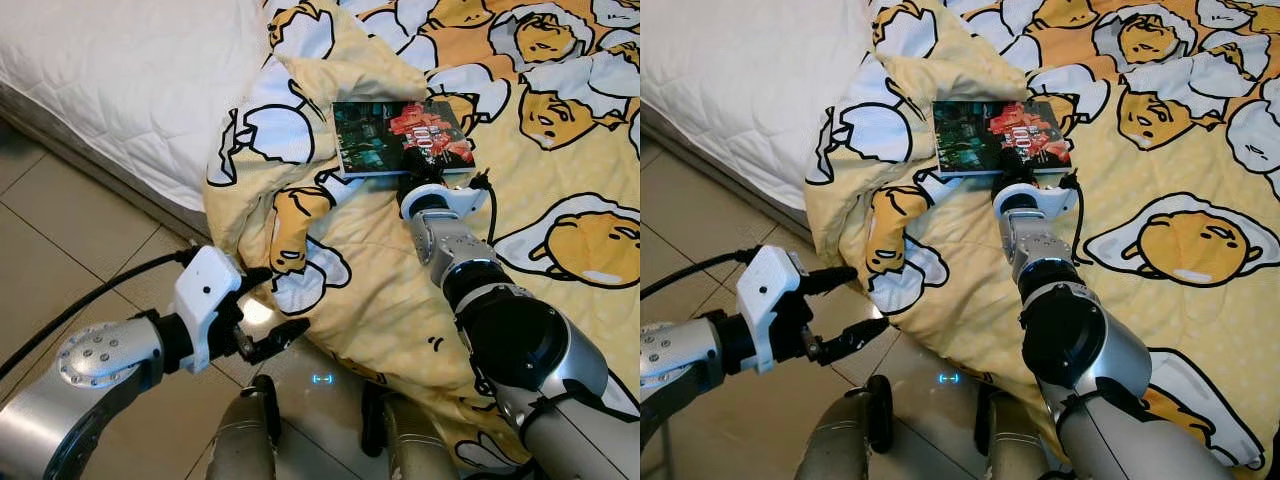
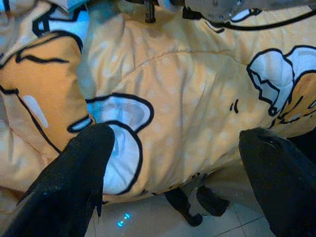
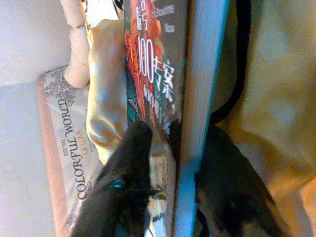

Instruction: Clean up the room

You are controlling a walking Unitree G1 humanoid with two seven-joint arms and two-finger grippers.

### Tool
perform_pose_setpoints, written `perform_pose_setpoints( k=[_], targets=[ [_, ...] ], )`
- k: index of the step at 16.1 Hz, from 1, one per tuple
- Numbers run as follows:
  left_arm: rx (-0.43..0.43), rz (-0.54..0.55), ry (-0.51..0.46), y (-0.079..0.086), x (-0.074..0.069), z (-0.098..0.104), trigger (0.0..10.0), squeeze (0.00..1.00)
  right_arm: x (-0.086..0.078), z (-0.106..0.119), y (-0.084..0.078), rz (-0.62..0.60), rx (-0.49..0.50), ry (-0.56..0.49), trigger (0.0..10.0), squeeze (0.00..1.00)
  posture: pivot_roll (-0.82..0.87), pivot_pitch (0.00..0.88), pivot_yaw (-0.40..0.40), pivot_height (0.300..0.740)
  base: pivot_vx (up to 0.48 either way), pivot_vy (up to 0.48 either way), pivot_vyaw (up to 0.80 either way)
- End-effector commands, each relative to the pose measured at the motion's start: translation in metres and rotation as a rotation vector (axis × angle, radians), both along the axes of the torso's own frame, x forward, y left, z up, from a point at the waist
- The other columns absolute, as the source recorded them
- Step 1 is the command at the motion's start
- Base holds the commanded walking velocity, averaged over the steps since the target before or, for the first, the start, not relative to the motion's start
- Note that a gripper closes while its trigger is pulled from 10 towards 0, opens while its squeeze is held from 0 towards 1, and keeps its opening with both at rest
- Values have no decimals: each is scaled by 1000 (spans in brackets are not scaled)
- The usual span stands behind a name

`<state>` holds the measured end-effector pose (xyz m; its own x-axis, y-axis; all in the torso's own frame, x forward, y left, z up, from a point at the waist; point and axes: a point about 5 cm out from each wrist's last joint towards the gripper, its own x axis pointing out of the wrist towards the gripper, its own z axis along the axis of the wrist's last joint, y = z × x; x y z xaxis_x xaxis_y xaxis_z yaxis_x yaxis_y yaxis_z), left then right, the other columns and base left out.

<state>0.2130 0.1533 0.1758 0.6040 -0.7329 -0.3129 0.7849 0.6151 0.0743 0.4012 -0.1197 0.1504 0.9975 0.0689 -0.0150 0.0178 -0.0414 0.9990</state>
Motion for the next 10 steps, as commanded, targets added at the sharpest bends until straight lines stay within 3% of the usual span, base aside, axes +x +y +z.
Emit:
perform_pose_setpoints(
  k=[1, 5, 10],
  targets=[
    [8, -15, 12, -3, -4, 0, 10000, 1000, -3, -9, 1, 3, -12, 30, 0, 0, 282, 368, 22, 740, 0, 0, 0],
    [12, -14, 1, -3, -2, 2, 10000, 1000, -4, -10, 2, 6, -16, 29, 0, 0, 279, 359, 21, 740, 0, 0, 0],
    [10, 93, -110, 19, 14, 6, 10000, 1000, -4, -7, 0, 53, -54, -47, 0, 0, 224, 247, 1, 740, 0, 0, 0]
  ],
)
